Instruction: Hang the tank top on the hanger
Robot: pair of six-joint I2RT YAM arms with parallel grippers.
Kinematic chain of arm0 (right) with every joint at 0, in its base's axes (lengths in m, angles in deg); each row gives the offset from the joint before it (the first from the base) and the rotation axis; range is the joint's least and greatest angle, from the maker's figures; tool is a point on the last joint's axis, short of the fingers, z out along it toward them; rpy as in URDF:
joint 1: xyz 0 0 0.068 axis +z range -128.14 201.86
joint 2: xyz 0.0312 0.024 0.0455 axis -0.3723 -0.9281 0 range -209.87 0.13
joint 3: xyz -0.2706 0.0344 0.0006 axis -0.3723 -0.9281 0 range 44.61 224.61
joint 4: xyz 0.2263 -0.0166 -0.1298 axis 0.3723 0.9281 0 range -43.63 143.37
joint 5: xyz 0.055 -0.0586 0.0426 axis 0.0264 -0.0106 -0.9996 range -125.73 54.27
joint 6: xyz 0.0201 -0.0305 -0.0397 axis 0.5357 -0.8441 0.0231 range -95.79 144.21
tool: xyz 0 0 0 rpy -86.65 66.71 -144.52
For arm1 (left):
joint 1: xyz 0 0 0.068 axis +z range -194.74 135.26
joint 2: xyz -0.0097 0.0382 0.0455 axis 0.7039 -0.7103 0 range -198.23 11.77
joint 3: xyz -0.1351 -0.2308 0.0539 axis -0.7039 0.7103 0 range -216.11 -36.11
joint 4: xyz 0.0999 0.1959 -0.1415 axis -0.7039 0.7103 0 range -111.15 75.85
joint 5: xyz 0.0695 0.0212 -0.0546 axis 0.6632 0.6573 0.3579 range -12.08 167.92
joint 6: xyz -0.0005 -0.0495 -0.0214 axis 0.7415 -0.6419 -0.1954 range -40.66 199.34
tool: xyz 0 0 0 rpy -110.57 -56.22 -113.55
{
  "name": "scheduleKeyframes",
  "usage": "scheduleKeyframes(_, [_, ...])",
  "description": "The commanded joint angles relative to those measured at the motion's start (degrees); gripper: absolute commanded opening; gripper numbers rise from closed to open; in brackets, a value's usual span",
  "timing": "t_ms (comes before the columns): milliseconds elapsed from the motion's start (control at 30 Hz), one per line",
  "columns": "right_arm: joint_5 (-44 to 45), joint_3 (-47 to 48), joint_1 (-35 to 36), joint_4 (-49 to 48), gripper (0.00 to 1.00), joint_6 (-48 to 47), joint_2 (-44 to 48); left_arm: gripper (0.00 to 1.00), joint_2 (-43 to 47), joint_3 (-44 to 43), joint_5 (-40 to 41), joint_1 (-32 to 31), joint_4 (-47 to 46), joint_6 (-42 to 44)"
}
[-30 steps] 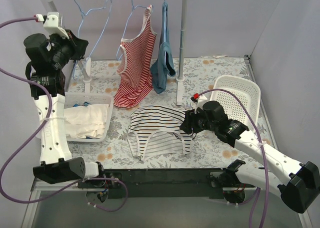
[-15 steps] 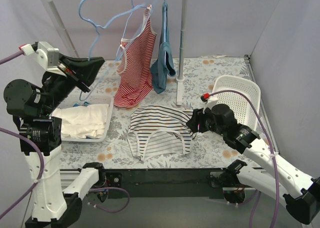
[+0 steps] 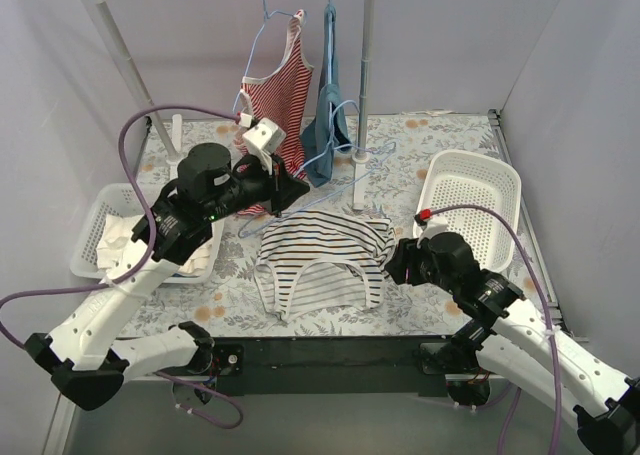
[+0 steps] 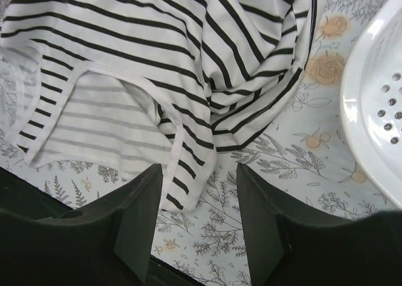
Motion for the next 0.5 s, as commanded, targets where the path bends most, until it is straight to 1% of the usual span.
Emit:
scheduleKeyframes(0, [-1.64,-2.62,0.47,-2.61,0.58,2.32,-0.94,0.0,6.84,5.12,4.95,-0.33,1.07,-0.83])
scheduleKeyframes(67, [-2.43,-2.98,0.73,-4.37,0.57,2.59,-2.96,0.0,10.43,8.8,5.92,-0.33,2.47,-1.36])
scheduleKeyframes(167, [-1.91,-2.72,3.1,-5.6,0.55,3.2,-5.94,0.0,13.69,11.54,5.22,-0.33,5.19,-2.5])
scheduleKeyframes(267, [-0.07,-2.19,6.87,-6.39,0.52,4.51,-8.93,0.0,16.68,14.09,5.83,-0.33,8.53,-3.65])
scheduleKeyframes(367, [3.18,-1.66,12.67,-6.4,0.51,6.53,-11.92,0.0,19.76,16.81,6.45,-0.33,10.91,-5.75])
scheduleKeyframes(400, [6.23,-1.49,16.17,-6.05,0.51,8.54,-12.63,0.0,21.59,17.52,6.45,-0.33,11.26,-6.28])
scheduleKeyframes(467, [8.63,-1.13,19.09,-5.52,0.51,10.58,-15.6,0.0,22.92,19.37,6.63,-0.33,12.14,-7.69])
